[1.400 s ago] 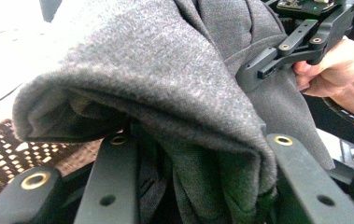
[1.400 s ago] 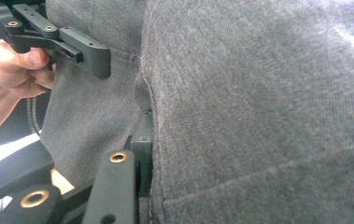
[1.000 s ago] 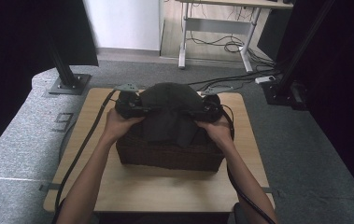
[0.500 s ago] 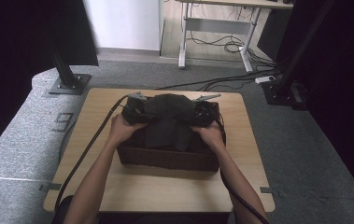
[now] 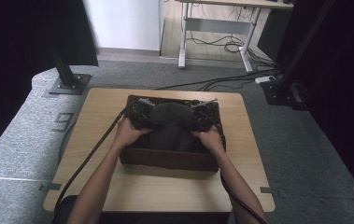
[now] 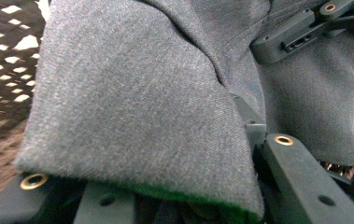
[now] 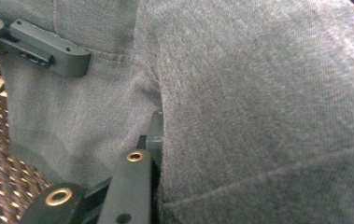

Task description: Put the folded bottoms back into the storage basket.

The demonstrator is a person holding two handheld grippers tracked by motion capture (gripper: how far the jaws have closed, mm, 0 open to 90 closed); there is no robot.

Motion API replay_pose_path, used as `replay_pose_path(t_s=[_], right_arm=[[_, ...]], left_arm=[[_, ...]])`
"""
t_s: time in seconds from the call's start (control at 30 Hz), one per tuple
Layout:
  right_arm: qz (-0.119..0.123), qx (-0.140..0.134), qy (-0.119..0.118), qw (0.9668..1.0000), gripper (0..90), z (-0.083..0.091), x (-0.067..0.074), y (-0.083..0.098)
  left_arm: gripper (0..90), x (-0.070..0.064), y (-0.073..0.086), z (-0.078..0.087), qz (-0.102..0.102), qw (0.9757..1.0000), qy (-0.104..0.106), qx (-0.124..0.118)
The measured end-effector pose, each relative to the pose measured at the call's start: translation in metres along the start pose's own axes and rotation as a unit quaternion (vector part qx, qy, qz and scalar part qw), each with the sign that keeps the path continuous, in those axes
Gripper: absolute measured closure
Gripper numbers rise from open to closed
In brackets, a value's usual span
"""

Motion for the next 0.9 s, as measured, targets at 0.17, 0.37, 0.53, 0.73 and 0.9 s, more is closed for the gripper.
replay_pose_path(t_s=[0.17, 0.37, 0.53, 0.73, 0.9], right_arm=[[-0.028, 0.025, 0.015, 0.9992, 58.7, -0.012, -0.006, 0.0], [-0.068, 0.047, 0.1, 0.9915, 30.7, -0.019, -0.026, 0.001], [-0.049, 0.016, 0.147, 0.9877, 23.8, 0.003, -0.034, -0.005], [0.003, -0.017, 0.161, 0.9869, 21.4, 0.028, -0.03, -0.016], [0.017, -0.036, 0.143, 0.9888, 14.9, 0.033, -0.03, -0.013]], left_arm=[[59.9, 0.01, 0.006, -0.004, 0.019, 0.9989, -0.024, 0.034], [44.5, 0.026, 0.008, 0.005, 0.032, 0.9883, -0.133, 0.067], [37.6, 0.033, 0.007, 0.023, 0.023, 0.9821, -0.175, 0.067], [28.4, 0.032, 0.009, 0.032, 0.014, 0.9828, -0.176, 0.054], [16.9, 0.029, 0.011, 0.038, 0.003, 0.9834, -0.175, 0.046]])
Point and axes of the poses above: each handheld gripper's, and its own axes: z roughly backward along the jaws, y roughly out of its underside, x roughly to its left, the point moved 6 cm from there along -z, roughly forward along the jaws, and after that the axes turned 5 degrees about -z, right-handed, at the moved point
